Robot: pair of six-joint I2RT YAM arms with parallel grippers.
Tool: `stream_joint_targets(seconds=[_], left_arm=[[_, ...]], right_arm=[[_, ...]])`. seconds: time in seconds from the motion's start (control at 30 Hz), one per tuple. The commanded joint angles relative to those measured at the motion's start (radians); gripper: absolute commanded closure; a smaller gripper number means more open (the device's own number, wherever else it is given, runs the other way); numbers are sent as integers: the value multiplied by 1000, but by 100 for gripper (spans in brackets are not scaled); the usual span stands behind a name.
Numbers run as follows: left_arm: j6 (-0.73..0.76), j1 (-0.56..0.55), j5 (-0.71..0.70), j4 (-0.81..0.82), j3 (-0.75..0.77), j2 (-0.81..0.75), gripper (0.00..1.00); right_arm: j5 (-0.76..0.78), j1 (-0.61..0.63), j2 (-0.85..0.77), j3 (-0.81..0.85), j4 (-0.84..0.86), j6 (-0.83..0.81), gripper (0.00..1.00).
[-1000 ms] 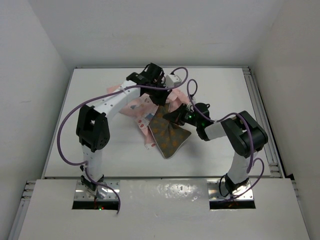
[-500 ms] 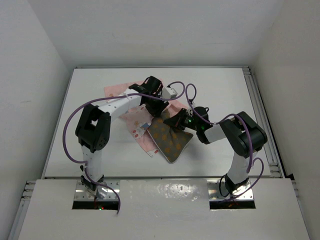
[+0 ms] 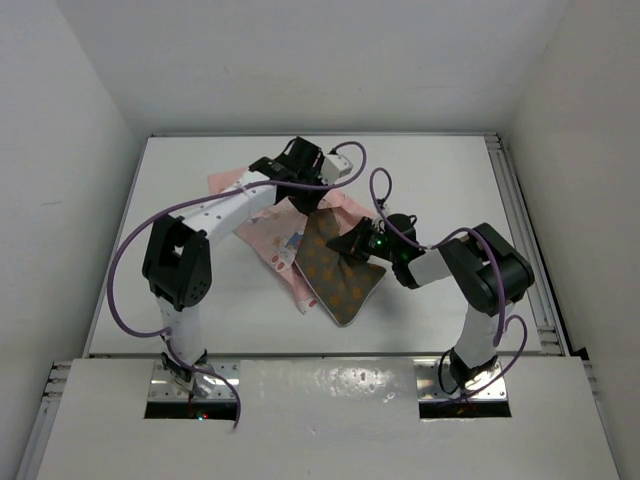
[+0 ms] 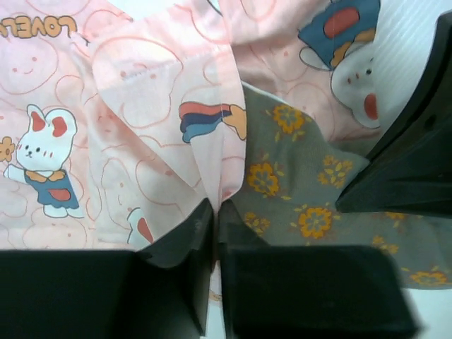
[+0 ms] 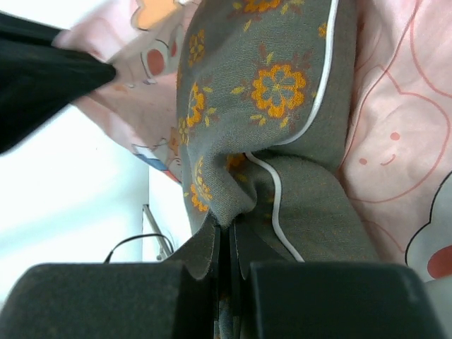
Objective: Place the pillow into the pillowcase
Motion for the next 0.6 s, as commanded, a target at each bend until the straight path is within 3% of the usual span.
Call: stream_joint_targets(seconds=[0.0, 0.1, 0.17, 0.33, 0.47, 0.57], left_arm=[[-27, -3, 5, -12, 25, -64, 100], [-3, -6, 115, -55, 37, -69, 100], [61, -35, 274, -110, 58, -65, 100], [219, -113, 356, -204, 35, -72, 100], [240, -104, 441, -227, 25, -89, 100], [240, -103, 439, -218, 11, -88, 98]], right_arm=[[8, 11, 7, -1, 29, -21, 100], [8, 13, 5, 17, 23, -33, 100], [-8, 13, 1, 68, 3, -51, 100], [-86, 13, -80, 178, 58, -120, 100], [-124, 16, -139, 186, 75, -195, 100], [-57, 15, -108, 143, 55, -154, 100]])
